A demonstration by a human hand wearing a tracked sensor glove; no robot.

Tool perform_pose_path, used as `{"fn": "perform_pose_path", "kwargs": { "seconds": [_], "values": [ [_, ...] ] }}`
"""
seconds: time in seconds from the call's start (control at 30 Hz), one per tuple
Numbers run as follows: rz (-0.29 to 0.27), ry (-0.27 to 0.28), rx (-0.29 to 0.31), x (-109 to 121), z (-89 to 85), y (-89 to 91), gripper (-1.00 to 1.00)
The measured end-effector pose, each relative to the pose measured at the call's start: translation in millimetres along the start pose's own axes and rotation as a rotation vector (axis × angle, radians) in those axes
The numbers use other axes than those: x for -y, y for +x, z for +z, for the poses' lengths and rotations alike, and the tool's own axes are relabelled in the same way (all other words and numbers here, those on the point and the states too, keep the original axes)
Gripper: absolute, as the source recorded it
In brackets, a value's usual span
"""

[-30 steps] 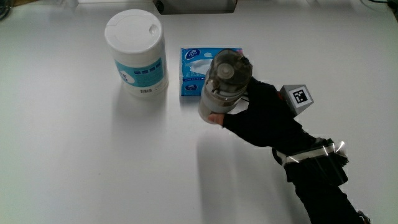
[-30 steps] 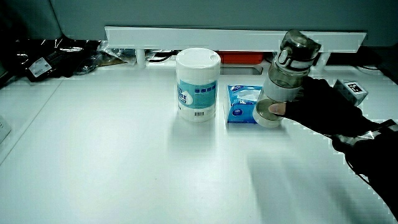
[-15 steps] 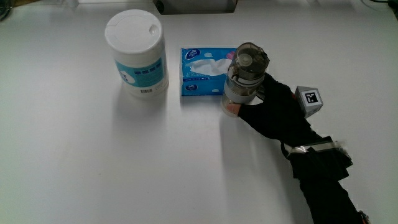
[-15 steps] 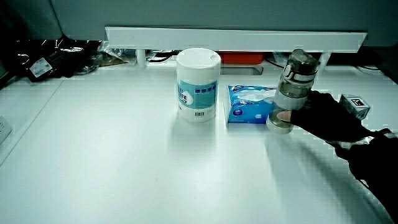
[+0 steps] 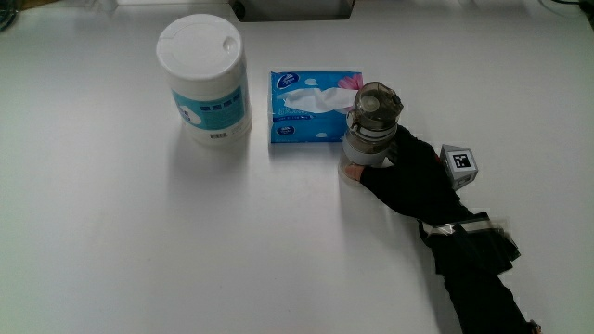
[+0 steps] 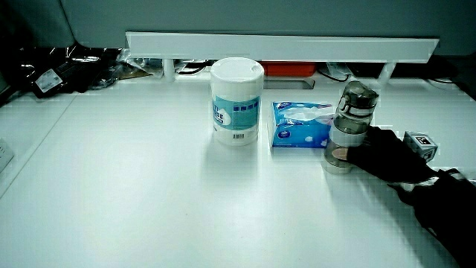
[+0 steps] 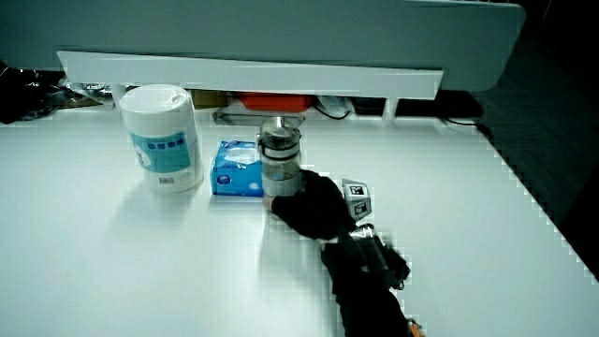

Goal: Place bottle

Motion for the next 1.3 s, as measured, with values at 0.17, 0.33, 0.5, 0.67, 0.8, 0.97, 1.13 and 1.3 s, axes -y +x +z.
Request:
{"fn": "perform_pose_path", "kwargs": {
  "seconds": [0.17, 0.33, 0.5, 0.67, 0.8, 0.97, 1.13, 1.3],
  "values": [
    [0.004, -0.006, -0.003, 0, 0.2, 4.6, -0.04],
    [0.000, -0.009, -0.002, 1, 0.1, 5.3, -0.23],
    [-0.007, -0.024, -0.009, 1, 0.0, 7.9, -0.42],
    [-0.020, -0.028, -0.014, 10, 1.0, 3.7, -0.62],
    [0.005, -0.006, -0.005, 23, 6.2, -2.4, -0.77],
    [0.043, 0.018, 0.062, 44, 9.7, -12.0, -0.96],
    [0.054, 0.003, 0.147, 67, 7.8, -19.7, -1.00],
    [0.037, -0.022, 0.278, 93, 9.4, -13.4, -1.00]
  ]
}}
